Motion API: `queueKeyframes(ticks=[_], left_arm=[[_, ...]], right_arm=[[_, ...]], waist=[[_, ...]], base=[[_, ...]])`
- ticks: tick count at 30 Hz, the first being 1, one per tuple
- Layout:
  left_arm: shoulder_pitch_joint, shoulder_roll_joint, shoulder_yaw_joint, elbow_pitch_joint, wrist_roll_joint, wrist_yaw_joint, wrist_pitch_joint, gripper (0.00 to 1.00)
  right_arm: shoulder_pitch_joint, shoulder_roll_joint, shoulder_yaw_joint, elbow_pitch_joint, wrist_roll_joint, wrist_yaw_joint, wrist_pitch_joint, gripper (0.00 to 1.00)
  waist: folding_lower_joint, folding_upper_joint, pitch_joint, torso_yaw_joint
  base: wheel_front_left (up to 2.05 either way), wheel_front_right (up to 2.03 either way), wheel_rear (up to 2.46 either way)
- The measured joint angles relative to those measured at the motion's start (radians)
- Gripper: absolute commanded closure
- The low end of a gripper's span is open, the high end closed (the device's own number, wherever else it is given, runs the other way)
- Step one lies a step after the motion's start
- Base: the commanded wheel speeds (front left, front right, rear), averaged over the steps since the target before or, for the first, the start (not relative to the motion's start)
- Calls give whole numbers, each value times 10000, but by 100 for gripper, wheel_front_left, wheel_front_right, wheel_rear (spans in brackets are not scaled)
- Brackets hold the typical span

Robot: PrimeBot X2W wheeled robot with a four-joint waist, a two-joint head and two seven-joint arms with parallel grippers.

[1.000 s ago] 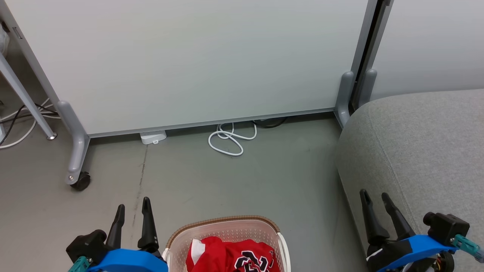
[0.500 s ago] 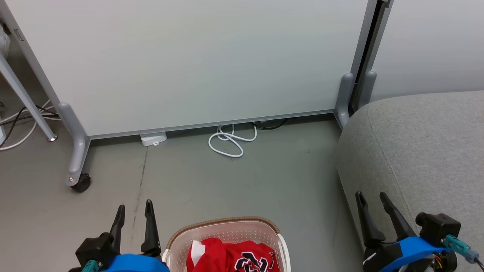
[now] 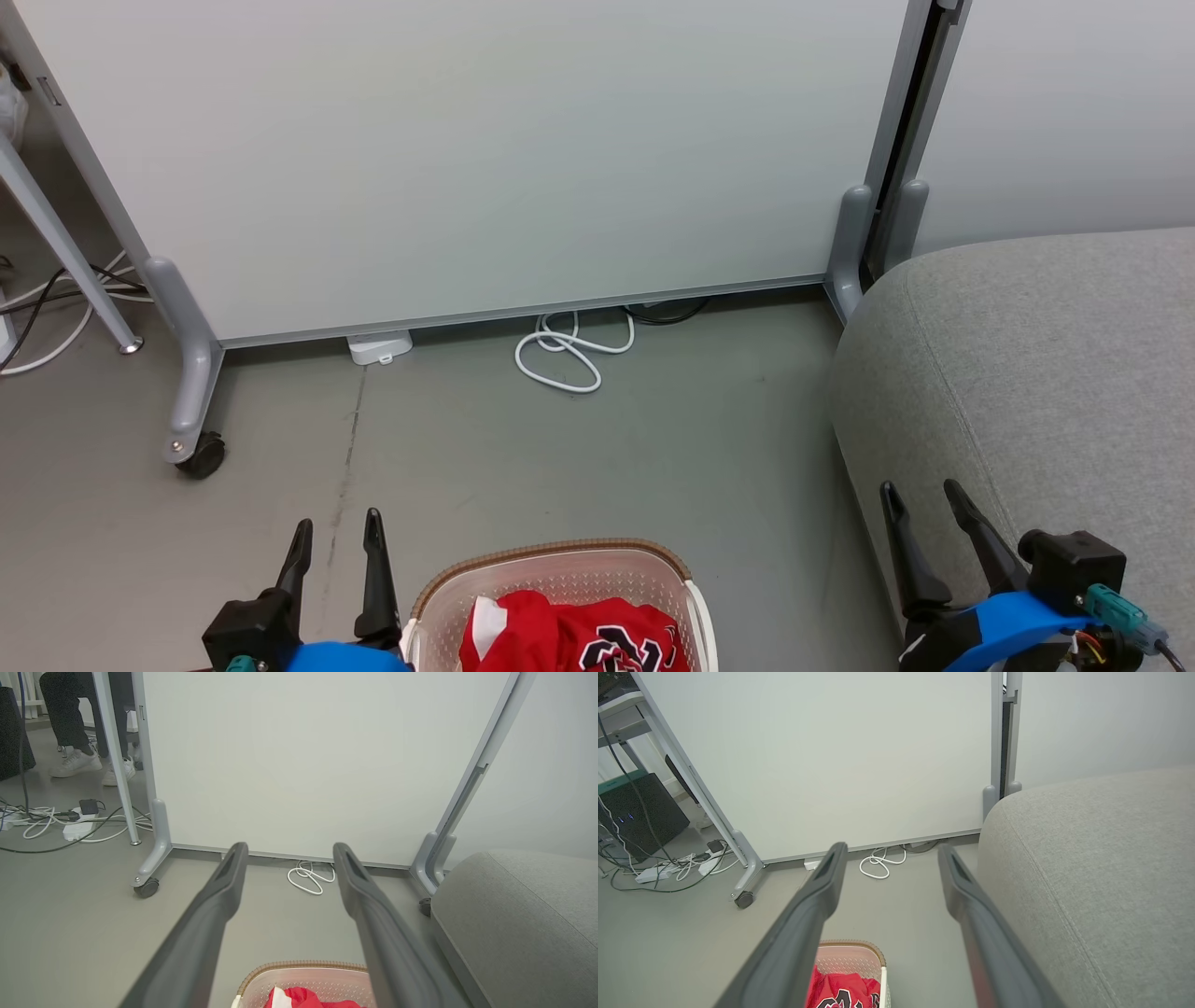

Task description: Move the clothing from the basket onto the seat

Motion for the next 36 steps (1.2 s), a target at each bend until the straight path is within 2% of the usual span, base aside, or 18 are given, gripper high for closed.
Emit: queueKeyframes(ticks=[20,36], left_arm=[[13,-33,-190,77,918,36,-347,0],[8,-56,-196,186,754,-31,-347,0]], right_arm=[[55,-12,73,35,-1258,2,-242,0],[41,-15,144,56,-1248,2,-245,0]], waist=[[0,0,-40,11],[0,0,118,0]], base=[[0,0,0],[0,0,0]])
